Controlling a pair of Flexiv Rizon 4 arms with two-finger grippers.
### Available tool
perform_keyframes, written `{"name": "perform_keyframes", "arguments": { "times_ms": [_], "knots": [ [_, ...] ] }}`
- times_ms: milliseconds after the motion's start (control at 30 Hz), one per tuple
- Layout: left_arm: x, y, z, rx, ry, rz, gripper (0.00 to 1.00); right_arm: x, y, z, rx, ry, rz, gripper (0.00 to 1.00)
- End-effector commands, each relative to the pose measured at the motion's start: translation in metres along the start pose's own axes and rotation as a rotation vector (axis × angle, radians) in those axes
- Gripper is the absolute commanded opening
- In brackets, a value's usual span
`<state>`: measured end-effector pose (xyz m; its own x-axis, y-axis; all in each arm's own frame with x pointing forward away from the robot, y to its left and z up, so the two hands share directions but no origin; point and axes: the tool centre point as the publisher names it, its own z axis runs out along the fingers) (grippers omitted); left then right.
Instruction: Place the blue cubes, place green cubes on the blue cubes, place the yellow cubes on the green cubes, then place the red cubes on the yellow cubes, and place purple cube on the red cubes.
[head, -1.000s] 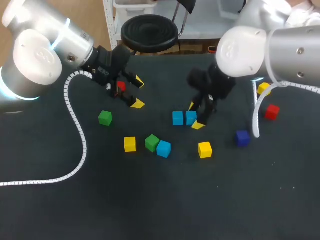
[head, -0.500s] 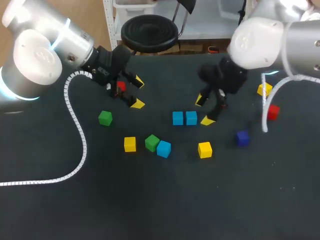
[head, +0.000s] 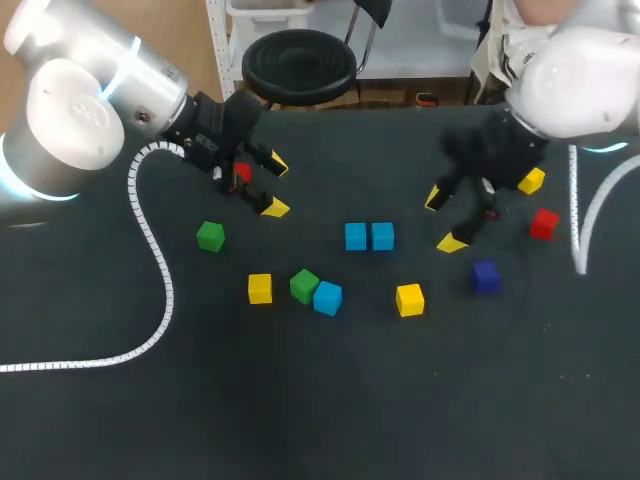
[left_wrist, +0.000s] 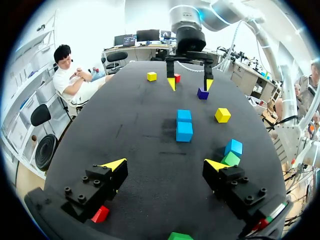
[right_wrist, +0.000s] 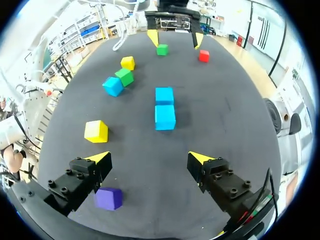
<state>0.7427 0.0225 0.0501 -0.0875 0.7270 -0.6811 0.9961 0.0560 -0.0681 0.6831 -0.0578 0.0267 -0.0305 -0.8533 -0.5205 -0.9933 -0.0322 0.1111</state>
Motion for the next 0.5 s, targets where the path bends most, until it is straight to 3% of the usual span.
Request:
{"name": "perform_keyframes", "arguments": {
  "times_ms": [33, 233, 500],
  "knots": [
    [0.0, 0.001, 0.0, 0.002, 0.0, 0.001, 1.0, 0.005, 0.016, -0.006, 0.061, -0.007, -0.008, 1.0],
    [0.0, 0.001, 0.0, 0.002, 0.0, 0.001, 1.0, 0.005, 0.013, -0.005, 0.044, -0.003, -0.016, 1.0],
    [0.0, 0.001, 0.0, 0.002, 0.0, 0.001, 1.0, 0.025, 0.037, -0.029, 0.048, 0.04, 0.022, 1.0]
  ]
}}
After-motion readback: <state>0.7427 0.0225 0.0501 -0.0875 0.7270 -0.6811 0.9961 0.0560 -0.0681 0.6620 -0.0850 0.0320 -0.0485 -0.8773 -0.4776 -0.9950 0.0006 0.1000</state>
